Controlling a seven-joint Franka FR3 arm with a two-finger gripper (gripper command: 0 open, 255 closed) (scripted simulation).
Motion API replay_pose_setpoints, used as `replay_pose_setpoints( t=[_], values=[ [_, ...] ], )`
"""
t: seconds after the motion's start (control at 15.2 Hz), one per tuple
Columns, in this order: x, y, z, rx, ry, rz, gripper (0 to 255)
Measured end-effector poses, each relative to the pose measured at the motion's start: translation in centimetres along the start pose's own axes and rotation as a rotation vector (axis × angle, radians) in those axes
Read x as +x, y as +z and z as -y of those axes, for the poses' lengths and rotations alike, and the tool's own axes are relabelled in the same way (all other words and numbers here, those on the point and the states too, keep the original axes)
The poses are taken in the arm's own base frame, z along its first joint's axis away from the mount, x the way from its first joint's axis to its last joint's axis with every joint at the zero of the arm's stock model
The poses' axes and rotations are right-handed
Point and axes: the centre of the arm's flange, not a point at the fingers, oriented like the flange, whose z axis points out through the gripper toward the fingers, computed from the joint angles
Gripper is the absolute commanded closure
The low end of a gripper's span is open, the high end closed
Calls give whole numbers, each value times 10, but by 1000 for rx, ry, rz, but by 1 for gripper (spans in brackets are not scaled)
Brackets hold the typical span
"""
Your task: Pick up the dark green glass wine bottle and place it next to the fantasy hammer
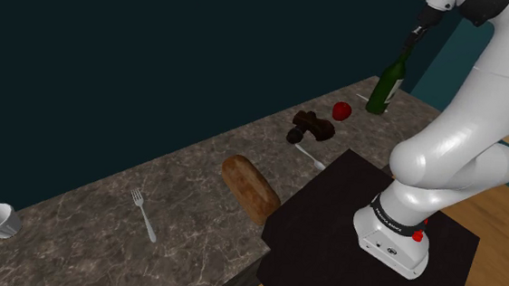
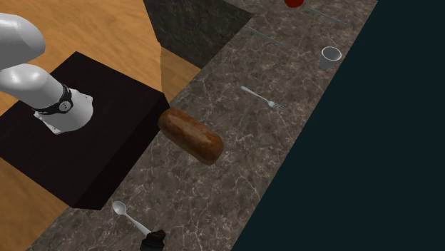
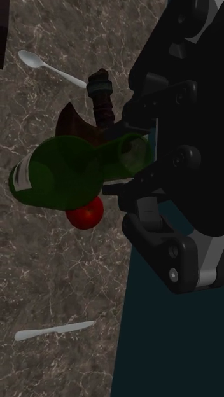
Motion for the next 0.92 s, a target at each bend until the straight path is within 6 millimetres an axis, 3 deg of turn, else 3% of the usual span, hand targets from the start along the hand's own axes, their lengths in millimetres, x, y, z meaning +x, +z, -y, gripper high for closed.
replay_pose_setpoints(
  t=[0.92],
  values=[
    [-7,73,-1,0,0,0,255]
  ],
)
